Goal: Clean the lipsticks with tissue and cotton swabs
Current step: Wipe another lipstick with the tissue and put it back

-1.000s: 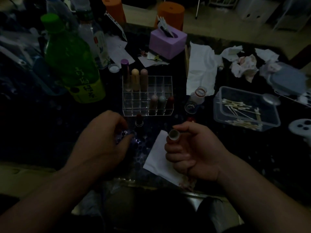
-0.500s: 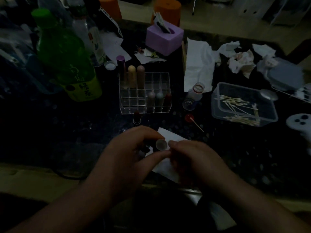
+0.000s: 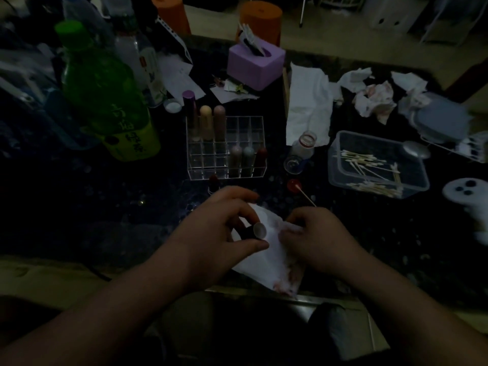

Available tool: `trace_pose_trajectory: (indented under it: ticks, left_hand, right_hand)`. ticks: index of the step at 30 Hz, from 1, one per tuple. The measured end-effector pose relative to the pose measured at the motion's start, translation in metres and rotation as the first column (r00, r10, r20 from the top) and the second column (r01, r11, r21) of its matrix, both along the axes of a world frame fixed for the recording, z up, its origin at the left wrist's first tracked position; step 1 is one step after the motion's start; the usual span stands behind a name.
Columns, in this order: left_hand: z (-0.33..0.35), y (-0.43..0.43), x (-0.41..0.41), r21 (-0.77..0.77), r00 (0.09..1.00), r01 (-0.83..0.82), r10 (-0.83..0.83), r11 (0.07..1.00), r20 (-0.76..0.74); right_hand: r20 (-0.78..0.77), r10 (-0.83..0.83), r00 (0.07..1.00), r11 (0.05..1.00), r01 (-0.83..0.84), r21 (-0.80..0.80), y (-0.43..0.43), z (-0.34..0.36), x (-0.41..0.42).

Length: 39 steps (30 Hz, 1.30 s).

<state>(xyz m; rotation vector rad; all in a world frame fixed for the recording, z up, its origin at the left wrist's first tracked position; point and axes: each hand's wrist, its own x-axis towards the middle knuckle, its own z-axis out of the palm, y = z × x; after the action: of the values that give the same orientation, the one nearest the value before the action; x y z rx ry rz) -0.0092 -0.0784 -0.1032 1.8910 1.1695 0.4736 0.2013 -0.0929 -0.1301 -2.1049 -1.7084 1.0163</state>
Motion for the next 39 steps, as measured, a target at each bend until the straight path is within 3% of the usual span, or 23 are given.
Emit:
trace_pose_trajectory:
  ticks: [4,6,10,13,17,20,23,26,29,32,35,37,39]
  left_hand:
    - [0.003,0.002,0.003,-0.043,0.993,0.116,-0.115,0.992,0.038]
    - [0.003,0.000,0.005,-0.089,0.989,0.133,-0.127,0.987,0.073]
    - [0.004,-0.007,0.011,-0.182,0.975,0.058,-0.017,0.982,0.223]
    - [0.007,-0.012,0.014,-0.244,0.927,-0.036,0.123,0.969,0.353]
    - [0.008,-0.014,0.015,-0.241,0.907,-0.082,0.173,0.967,0.384]
    - [0.004,-0.012,0.015,-0.235,0.923,-0.094,0.173,0.967,0.344]
    - [0.002,-0.008,0.015,-0.121,0.948,-0.100,0.131,0.988,0.290]
    - [0.004,-0.005,0.013,-0.072,0.966,-0.082,0.097,0.994,0.241]
    - [0.006,-0.003,0.010,-0.083,0.973,-0.020,0.038,0.996,0.227]
    - [0.012,-0.004,0.009,-0.169,0.973,0.031,0.009,0.985,0.232]
    - [0.013,-0.009,0.010,-0.236,0.962,0.049,0.018,0.971,0.272]
    - [0.010,-0.012,0.009,-0.097,0.965,0.032,-0.005,0.995,0.261]
    - [0.009,-0.013,0.006,0.152,0.975,0.029,-0.061,0.988,0.215]
  right_hand:
    - [-0.222,0.195,0.955,0.980,-0.199,0.005,-0.011,0.025,0.003]
    - [-0.387,0.189,0.903,0.980,-0.201,0.009,-0.017,0.035,0.008]
    - [-0.592,0.005,0.806,1.000,-0.001,0.007,-0.029,0.047,0.018]
    - [-0.746,-0.098,0.659,0.995,0.067,-0.072,-0.038,0.052,0.013]
    - [-0.820,-0.251,0.514,0.962,0.229,-0.151,-0.044,0.051,0.000]
    - [-0.717,-0.137,0.683,0.969,0.242,0.045,-0.044,0.050,-0.004]
    - [-0.504,0.076,0.861,0.934,0.116,0.338,-0.041,0.050,-0.003]
    - [-0.302,0.287,0.909,0.836,-0.084,0.542,-0.040,0.044,-0.001]
    - [-0.253,0.380,0.890,0.779,-0.160,0.606,-0.039,0.042,-0.002]
    - [-0.315,0.367,0.875,0.816,-0.141,0.560,-0.041,0.043,-0.004]
    - [-0.496,0.227,0.838,0.935,-0.046,0.351,-0.044,0.045,-0.005]
    - [-0.612,0.104,0.784,0.981,0.021,0.194,-0.044,0.047,-0.005]
    - [-0.751,-0.049,0.658,0.997,0.073,-0.002,-0.042,0.051,-0.007]
